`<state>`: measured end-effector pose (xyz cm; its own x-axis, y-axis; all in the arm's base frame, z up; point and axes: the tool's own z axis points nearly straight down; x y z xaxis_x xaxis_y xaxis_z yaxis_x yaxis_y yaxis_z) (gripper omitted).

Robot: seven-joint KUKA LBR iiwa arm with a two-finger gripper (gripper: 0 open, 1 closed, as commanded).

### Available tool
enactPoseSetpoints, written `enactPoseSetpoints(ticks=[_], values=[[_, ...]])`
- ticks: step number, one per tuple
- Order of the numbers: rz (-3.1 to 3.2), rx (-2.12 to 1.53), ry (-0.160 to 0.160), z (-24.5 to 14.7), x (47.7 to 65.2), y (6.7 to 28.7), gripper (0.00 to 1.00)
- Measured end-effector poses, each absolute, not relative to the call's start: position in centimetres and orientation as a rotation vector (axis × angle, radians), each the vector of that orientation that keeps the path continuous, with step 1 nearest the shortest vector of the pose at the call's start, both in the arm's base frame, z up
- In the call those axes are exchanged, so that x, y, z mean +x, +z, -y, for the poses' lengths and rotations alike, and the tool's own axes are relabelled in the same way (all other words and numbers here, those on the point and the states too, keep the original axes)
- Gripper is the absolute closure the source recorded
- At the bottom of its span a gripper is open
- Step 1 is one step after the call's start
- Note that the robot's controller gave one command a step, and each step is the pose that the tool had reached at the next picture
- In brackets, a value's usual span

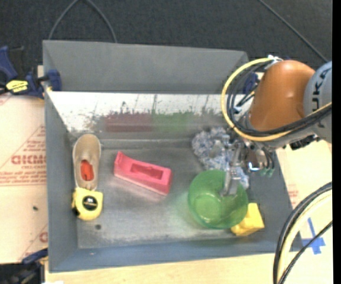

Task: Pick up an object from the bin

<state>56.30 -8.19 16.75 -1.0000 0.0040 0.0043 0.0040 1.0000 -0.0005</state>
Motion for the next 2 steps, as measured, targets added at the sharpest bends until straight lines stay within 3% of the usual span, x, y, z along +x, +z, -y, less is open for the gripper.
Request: enactPoseSetpoints(ticks=[1,2], values=[[3.145,-0.001,0.002,8.2,56.5,17.2,0.0],[3.133,-0.286,-0.007,14.1,60.9,7.0,0.0]])
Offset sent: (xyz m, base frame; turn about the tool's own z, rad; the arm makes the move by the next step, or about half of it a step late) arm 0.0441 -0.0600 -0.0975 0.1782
